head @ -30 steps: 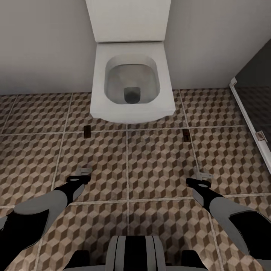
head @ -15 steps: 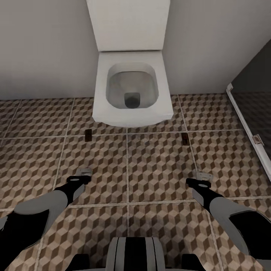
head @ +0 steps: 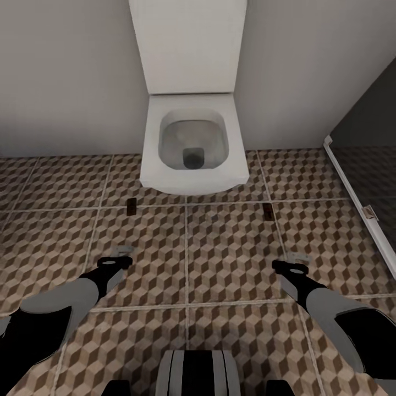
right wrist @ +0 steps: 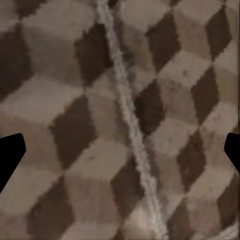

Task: Take the four mousetraps from the cabinet in the bathroom and place them on the bathroom floor. Make sure all four end up on the same floor surface, and ensure that at least two of them are either under or directly next to the same bathroom sink.

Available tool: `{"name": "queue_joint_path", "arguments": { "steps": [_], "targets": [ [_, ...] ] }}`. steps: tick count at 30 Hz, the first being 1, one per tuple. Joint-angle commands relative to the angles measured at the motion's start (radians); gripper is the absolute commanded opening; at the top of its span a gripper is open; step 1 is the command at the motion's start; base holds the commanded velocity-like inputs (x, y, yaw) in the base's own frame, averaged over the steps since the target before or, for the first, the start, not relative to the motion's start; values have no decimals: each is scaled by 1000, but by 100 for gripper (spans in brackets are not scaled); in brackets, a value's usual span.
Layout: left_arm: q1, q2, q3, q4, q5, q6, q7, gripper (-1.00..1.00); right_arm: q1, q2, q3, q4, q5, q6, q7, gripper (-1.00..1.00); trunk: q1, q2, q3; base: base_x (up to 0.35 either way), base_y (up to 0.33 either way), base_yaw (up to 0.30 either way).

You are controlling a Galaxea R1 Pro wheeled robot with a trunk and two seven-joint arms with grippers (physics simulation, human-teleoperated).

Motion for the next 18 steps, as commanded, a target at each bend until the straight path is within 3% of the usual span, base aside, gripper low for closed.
{"name": "queue_joint_path", "arguments": {
  "steps": [1, 18],
  "targets": [
    [0, 0, -8, -1, 7, 1, 4, 100, 0, 0, 8, 0, -11, -3, -2, 100, -1, 0, 4, 0, 0, 0],
    [0, 0, -10, -1, 7, 1, 4, 100, 0, 1, 7, 1, -11, -3, -2, 100, -8, 4, 69, 0, 0, 0]
  ]
}}
